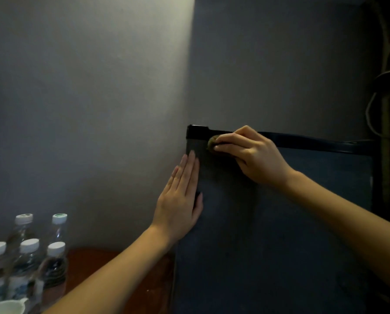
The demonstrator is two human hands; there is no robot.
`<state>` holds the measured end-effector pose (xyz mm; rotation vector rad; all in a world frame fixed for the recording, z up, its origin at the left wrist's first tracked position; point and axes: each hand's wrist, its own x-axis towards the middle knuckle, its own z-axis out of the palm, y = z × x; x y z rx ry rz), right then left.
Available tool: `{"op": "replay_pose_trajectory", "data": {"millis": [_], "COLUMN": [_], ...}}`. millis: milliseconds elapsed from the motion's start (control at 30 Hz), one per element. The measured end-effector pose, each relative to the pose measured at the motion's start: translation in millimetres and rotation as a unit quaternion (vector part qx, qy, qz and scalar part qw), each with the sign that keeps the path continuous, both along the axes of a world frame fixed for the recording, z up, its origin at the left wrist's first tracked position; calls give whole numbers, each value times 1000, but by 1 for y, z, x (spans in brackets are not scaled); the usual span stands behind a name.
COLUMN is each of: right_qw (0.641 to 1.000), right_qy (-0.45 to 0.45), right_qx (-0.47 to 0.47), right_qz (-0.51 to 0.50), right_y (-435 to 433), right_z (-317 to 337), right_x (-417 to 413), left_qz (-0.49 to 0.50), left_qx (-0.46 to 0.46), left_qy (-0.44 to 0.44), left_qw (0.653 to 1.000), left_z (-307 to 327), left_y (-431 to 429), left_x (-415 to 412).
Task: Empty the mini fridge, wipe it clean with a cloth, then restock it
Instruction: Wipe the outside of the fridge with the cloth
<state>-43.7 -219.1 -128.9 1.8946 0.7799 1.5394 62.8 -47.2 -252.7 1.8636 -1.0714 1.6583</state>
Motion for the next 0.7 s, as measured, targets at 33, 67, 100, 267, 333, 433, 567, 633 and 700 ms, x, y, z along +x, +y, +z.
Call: {"op": "replay_pose_trajectory", "data": {"millis": [33,67,100,267,333,433,567,633,700], "right_qw": [1000,1000,1000,998,998,997,997,997,998], "right_qy": [-3,-3,-1,14,35,55,56,59,67], "right_qx": [0,7,22,60,40,11,47,38,17], "right_qz": [-9,-14,-15,-4,-20,-59,-39,-12,-13], "right_y": [-2,-3,1,28,22,8,17,25,23], "right_z": [2,4,6,-2,2,13,24,22,16], "right_x": [-3,-4,-4,5,0,-14,-20,-13,-7], "left_qz": [-4,-8,-10,13,20,25,24,26,30], "left_qx": [-1,-1,-1,1,6,12,9,8,11], "left_qy": [3,6,8,7,4,5,16,18,16], "left_qw": [1000,1000,1000,1000,1000,1000,1000,999,999], "left_z": [0,-1,-1,-1,0,0,0,-2,-1], "left_y": [-1,-1,-1,0,2,4,1,1,2], "left_x": [0,0,-1,-1,-1,-3,-4,-4,-3]}}
